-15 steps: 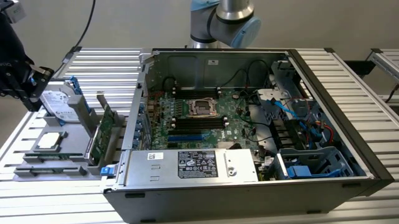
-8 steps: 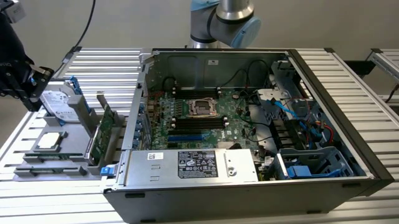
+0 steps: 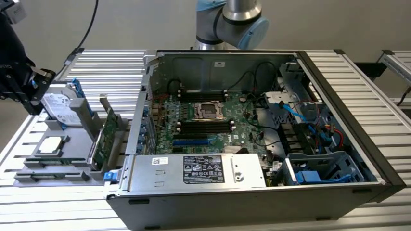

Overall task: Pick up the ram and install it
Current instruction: 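Pick up the ram and move it above insertion slot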

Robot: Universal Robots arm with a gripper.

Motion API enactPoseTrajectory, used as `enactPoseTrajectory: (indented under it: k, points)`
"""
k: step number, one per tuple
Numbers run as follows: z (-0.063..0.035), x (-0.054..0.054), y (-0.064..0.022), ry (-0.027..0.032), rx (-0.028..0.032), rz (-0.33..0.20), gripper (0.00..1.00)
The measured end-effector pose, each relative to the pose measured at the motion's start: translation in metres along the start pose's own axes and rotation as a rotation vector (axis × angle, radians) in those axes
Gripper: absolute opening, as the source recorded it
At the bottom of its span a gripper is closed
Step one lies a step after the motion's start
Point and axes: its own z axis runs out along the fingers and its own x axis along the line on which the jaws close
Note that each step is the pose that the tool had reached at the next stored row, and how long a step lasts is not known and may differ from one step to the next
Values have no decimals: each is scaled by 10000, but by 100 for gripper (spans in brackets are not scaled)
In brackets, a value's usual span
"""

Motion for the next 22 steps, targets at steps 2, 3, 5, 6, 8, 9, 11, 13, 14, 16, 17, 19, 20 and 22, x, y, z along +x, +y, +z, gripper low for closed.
enactPoseTrajectory:
  k: [2, 3, 5, 6, 8, 9, 11, 13, 14, 16, 17, 19, 20, 22]
  points:
    - [0, 2, -3, 2, -15, -17, 11]
    - [1, 4, -3, 4, -46, -122, 11]
    - [8, 3, -2, 14, -54, -474, 11]
    - [11, 3, -3, 24, -49, -654, 11]
    - [20, 2, -4, 42, -33, -1025, 11]
    - [24, 1, -4, 50, -25, -1206, 11]
    - [32, 1, -4, 67, -8, -1571, 11]
    - [40, 0, -5, 85, 10, -1929, 11]
    - [45, 0, -4, 93, 19, -2114, 11]
    - [53, 0, -5, 111, 39, -2472, 11]
    - [58, -1, -5, 120, 50, -2652, 11]
    - [66, -1, -6, 138, 72, -3022, 11]
    - [71, -2, -6, 147, 82, -3205, 11]
    - [80, -2, -6, 164, 103, -3559, 11]
